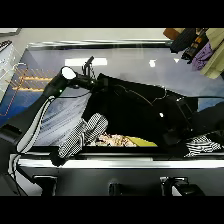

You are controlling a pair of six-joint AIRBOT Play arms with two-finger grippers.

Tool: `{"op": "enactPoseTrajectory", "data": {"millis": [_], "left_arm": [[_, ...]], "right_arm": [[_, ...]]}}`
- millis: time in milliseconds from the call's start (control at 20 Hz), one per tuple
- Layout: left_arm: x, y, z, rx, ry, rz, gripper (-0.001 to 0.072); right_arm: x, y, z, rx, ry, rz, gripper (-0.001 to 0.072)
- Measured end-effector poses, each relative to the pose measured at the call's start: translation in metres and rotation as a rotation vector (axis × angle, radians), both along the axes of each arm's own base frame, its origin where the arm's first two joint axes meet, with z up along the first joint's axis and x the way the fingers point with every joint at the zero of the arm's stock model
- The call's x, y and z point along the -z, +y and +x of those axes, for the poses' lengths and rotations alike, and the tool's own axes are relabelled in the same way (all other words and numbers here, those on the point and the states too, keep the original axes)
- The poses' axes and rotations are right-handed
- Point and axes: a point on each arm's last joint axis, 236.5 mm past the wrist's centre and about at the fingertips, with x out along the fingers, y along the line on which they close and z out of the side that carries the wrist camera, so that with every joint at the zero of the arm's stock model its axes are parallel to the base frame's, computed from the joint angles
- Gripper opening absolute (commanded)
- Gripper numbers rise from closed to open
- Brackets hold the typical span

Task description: Fold the clothes and pants, and hang the long-sleeved shirts on hangers.

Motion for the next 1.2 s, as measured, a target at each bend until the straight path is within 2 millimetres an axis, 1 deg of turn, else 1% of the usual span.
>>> {"op": "enactPoseTrajectory", "data": {"millis": [150,550,800,950,1050,1200], "left_arm": [[-0.004,0.003,0.005,0.005,-0.032,0.027,0.0019],[0.011,0.009,0.007,0.003,-0.017,0.073,0.0019],[0.021,0.011,0.012,-0.008,-0.013,0.085,0.0020],[0.024,0.012,0.014,-0.013,-0.016,0.090,0.0019],[0.023,0.011,0.018,-0.026,-0.030,0.084,0.0020],[0.022,0.011,0.019,-0.030,-0.034,0.079,0.0020]], "right_arm": [[0.002,0.006,0.001,-0.021,0.013,0.028,0.0035],[0.004,0.015,0.002,-0.065,0.023,0.065,0.0035],[0.016,0.020,0.004,-0.090,0.077,0.082,0.0035],[0.027,0.033,0.002,-0.167,0.114,0.069,0.0035],[0.037,0.039,0.002,-0.204,0.129,0.024,0.0035],[0.044,0.042,-0.001,-0.213,0.154,-0.023,0.0035]]}}
